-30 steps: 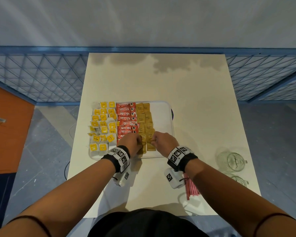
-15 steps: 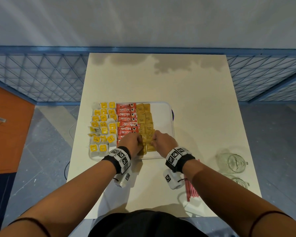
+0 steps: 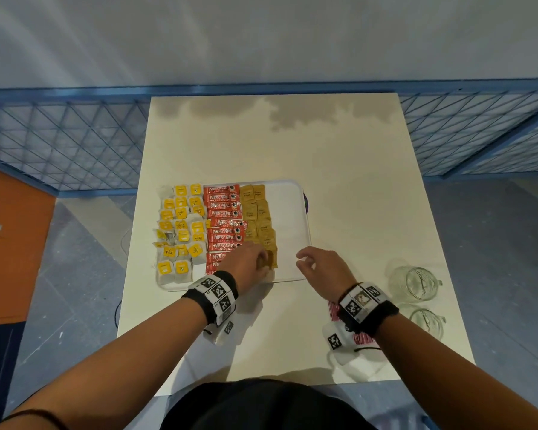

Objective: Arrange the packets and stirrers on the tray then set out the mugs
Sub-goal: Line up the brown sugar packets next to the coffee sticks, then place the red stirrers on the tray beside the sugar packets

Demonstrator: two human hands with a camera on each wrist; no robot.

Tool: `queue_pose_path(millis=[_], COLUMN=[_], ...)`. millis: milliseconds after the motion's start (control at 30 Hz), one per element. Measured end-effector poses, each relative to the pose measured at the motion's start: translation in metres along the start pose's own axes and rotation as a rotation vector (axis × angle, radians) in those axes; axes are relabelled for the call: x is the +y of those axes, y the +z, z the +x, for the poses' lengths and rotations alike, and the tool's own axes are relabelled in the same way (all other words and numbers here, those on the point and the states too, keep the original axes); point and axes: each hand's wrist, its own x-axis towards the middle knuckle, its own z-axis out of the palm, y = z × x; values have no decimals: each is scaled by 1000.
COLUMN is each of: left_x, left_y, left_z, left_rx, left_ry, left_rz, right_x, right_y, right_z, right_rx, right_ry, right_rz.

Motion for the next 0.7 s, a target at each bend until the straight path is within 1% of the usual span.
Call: queue_pose_path(millis=[67, 167, 300, 400, 600, 700], left_x=[8, 19, 36, 49, 79, 85], left_y=[6, 17, 36, 52, 78, 88], left_z=[-5, -12, -17, -18, -15, -12], left_rx=[-47, -134, -225, -291, -322, -303], left_ry=[61, 149, 236, 298, 355, 364], left_rz=[7, 48, 133, 151, 293, 304], right_x=[16, 35, 53, 58, 54, 57], right_y=[-5, -9, -10, -10, -7, -4], right_z=[-17, -41, -71, -90, -106, -108], right_rx=[14, -5, -45, -53, -16, -24], right_ry=[37, 105, 188, 229, 208, 242], right_rz=[16, 1, -126, -149, -113, -124])
